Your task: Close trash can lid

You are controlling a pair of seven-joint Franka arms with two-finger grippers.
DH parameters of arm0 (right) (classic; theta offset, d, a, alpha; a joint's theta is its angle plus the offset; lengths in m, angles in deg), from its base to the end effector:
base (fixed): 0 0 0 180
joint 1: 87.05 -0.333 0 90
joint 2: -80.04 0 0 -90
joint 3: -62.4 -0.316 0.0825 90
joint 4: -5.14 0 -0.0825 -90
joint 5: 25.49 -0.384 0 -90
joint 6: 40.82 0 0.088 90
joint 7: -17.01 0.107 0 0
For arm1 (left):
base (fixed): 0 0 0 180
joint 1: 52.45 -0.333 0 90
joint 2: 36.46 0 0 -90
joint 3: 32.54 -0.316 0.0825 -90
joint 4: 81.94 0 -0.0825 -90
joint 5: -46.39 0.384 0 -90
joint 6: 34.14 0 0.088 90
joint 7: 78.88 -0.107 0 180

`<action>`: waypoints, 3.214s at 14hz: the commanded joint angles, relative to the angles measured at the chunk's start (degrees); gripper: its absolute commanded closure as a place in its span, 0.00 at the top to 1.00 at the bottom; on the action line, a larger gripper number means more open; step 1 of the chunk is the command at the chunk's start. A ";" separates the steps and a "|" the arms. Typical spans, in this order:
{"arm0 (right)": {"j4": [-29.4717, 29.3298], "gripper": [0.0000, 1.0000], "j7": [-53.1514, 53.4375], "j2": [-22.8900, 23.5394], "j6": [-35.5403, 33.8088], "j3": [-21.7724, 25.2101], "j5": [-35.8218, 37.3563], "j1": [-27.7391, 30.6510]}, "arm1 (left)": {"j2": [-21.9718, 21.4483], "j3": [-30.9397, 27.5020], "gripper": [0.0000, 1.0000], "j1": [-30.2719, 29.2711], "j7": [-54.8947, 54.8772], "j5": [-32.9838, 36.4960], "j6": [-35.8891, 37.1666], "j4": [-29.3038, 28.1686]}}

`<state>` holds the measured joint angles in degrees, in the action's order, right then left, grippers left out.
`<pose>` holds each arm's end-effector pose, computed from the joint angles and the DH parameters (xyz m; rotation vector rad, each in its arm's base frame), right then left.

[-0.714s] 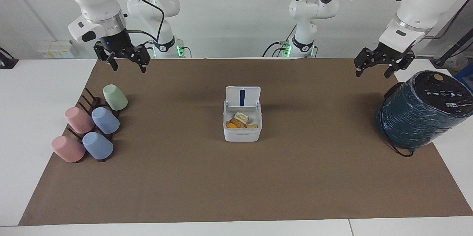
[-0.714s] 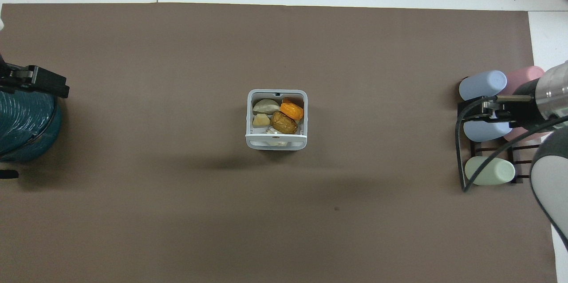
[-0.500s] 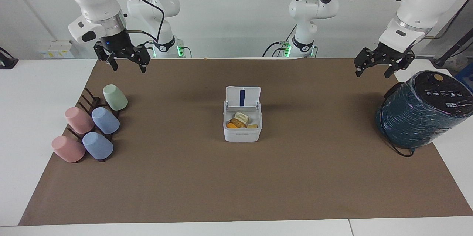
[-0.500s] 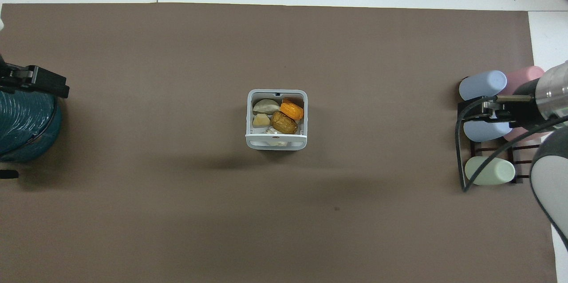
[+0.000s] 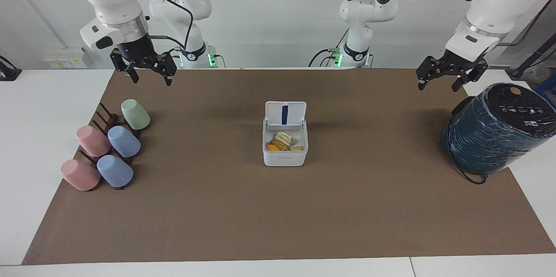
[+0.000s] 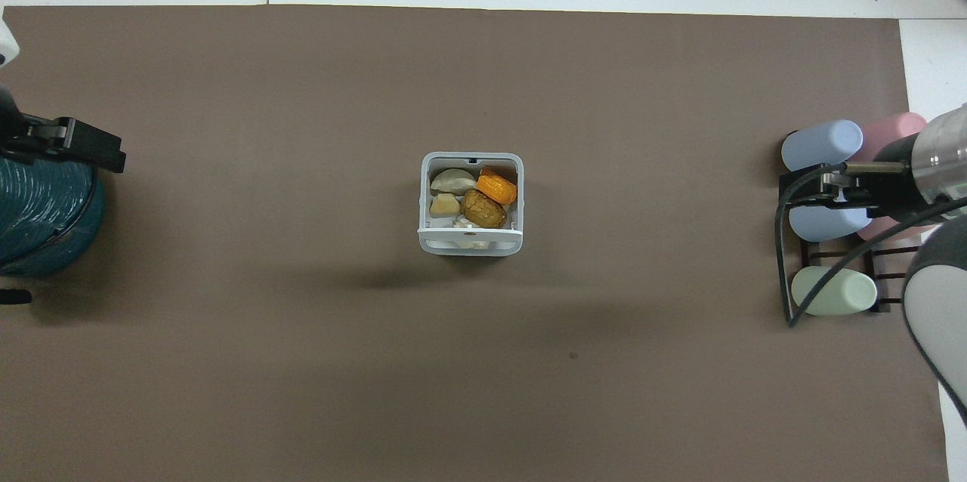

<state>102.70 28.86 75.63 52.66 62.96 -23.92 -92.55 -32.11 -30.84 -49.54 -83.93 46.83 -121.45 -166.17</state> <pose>0.5328 0.0431 0.6092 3.1106 -0.1853 0.0149 0.5719 -0.0446 0.6249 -3.1250 0.2635 0.0347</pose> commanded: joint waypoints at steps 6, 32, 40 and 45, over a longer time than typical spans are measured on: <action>1.41 1.00 -1.39 -1.30 0.74 -0.39 -0.07 0.75 | -8.57 -0.21 0.29 12.54 13.47 0.62 -3.29 -14.89; 1.41 1.00 -1.39 -1.30 0.74 -0.30 -0.07 0.84 | -0.41 -0.21 0.04 35.50 46.88 -4.91 -60.23 -31.87; 1.41 1.00 -1.39 -1.30 0.74 -0.30 -0.07 0.75 | 5.83 -0.21 0.04 33.12 46.71 -7.56 -67.46 -28.89; 1.41 1.00 -1.39 -1.30 0.74 -0.30 -0.07 0.84 | 9.96 -0.30 0.04 32.16 46.27 -7.56 -68.95 -26.86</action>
<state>102.70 28.86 75.63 52.66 62.96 -23.92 -92.54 -24.32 -31.29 -16.28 -37.44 40.02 -188.75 -194.69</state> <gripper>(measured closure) 0.000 0.960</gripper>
